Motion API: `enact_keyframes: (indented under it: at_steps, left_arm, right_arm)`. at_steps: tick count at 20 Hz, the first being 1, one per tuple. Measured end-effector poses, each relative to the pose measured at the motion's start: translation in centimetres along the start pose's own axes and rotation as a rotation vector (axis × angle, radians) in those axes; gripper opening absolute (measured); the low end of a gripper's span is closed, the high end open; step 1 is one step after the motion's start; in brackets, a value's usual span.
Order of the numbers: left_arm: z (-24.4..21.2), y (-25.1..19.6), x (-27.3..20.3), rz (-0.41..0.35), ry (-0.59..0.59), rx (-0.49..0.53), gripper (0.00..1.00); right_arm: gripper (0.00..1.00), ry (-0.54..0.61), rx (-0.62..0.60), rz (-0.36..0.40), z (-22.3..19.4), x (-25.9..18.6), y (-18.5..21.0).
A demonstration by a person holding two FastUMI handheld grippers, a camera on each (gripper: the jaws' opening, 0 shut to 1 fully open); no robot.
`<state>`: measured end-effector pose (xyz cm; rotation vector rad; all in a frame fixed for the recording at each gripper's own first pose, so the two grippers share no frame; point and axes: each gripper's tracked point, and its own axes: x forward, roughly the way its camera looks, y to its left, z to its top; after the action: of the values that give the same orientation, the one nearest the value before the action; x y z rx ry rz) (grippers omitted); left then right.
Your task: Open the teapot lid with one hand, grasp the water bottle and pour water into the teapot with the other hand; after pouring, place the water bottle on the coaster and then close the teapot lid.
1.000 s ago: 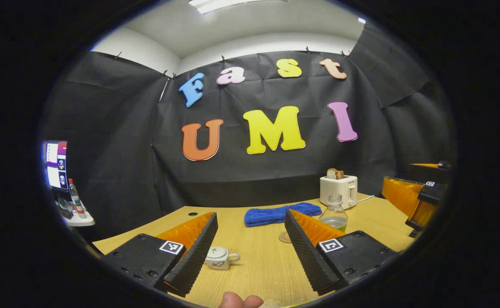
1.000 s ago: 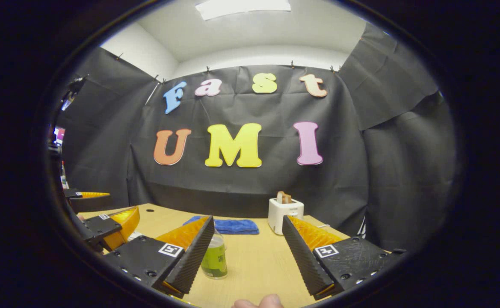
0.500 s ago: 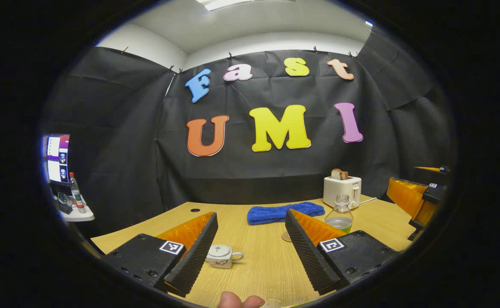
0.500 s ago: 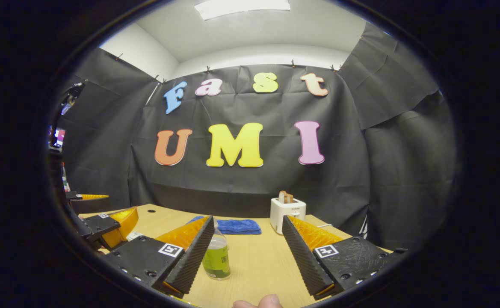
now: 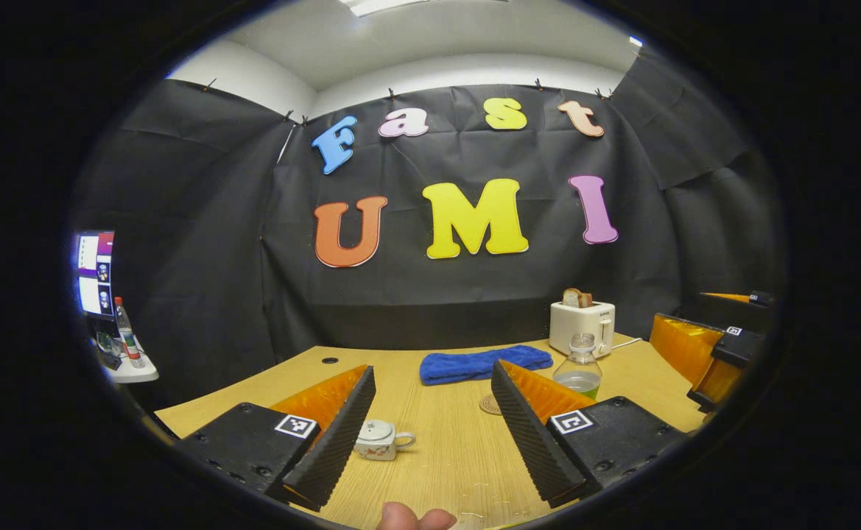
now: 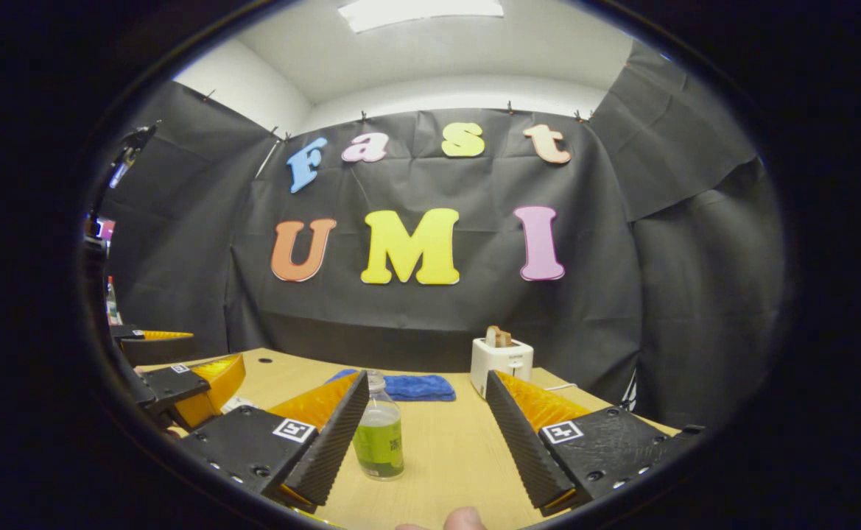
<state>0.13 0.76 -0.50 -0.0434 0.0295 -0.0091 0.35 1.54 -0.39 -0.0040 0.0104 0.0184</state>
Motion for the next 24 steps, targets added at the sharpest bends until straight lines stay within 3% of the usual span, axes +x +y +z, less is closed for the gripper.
enact_keyframes:
  at_steps: [12,17,24]
  left_arm:
    - [-0.3,0.3,0.0,0.047,-0.014,-0.015,0.99]
    - [-3.2,1.9,-0.6,0.082,0.039,-0.036,0.99]
    - [-7.0,3.2,1.0,0.096,0.115,-0.022,0.99]
  right_arm:
    - [0.95,0.028,0.035,0.021,-2.5,1.2,-0.9]
    - [0.95,0.061,0.046,0.075,-4.0,1.6,-0.9]
    - [0.96,0.108,0.048,0.057,-6.1,2.2,-2.5]
